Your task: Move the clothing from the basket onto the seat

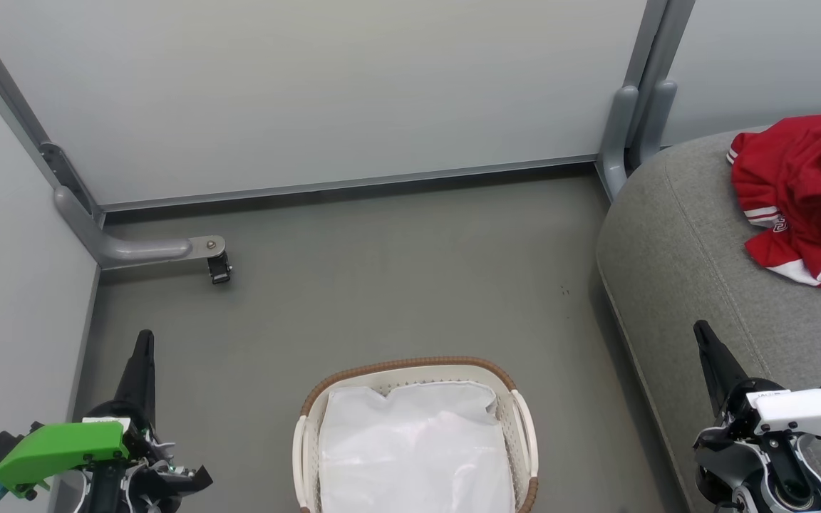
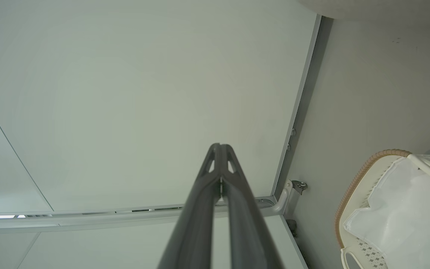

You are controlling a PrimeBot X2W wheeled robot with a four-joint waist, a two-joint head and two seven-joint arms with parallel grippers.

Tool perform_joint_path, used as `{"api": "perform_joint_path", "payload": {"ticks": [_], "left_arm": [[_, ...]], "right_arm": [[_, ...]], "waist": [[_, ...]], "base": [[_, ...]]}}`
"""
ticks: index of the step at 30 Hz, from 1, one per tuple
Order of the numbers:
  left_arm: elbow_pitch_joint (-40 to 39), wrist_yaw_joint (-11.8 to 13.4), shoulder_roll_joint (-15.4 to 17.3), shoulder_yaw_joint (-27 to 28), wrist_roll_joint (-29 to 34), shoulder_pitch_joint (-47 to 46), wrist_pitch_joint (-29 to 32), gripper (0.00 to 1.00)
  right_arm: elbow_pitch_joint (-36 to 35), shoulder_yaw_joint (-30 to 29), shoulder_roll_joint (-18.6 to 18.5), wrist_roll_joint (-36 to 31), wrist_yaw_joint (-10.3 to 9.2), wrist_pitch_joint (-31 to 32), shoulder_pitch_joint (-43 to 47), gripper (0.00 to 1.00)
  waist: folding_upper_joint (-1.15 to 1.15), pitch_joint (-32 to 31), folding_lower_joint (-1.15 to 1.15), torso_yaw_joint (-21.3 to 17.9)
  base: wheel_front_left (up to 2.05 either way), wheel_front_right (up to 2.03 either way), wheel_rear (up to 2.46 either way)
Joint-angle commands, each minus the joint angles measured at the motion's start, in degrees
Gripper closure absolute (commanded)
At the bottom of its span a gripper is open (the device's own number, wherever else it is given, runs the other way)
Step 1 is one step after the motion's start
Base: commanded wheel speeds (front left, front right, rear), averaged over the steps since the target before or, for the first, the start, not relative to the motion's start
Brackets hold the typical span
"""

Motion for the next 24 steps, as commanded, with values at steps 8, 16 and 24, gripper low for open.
{"api": "perform_joint_path", "payload": {"ticks": [8,16,24], "left_arm": [[0.0,-0.38,-0.03,0.14,-0.2,-0.58,0.2,1.0],[0.01,-0.38,-0.02,0.13,-0.19,-0.58,0.19,1.0],[0.0,-0.38,-0.02,0.13,-0.2,-0.58,0.19,1.0]], "right_arm": [[-0.21,-0.29,-0.18,0.23,0.0,0.16,-0.48,1.0],[-0.2,-0.37,-0.11,0.11,0.0,0.26,-0.48,1.0],[-0.2,-0.43,-0.05,0.02,0.0,0.37,-0.49,1.0]], "waist": [[0.0,0.0,0.0,0.0],[0.0,0.0,0.0,0.0],[0.0,0.0,0.0,0.0]], "base": [[0.0,0.0,0.0],[0.0,0.0,0.0],[0.0,0.0,0.0]]}}
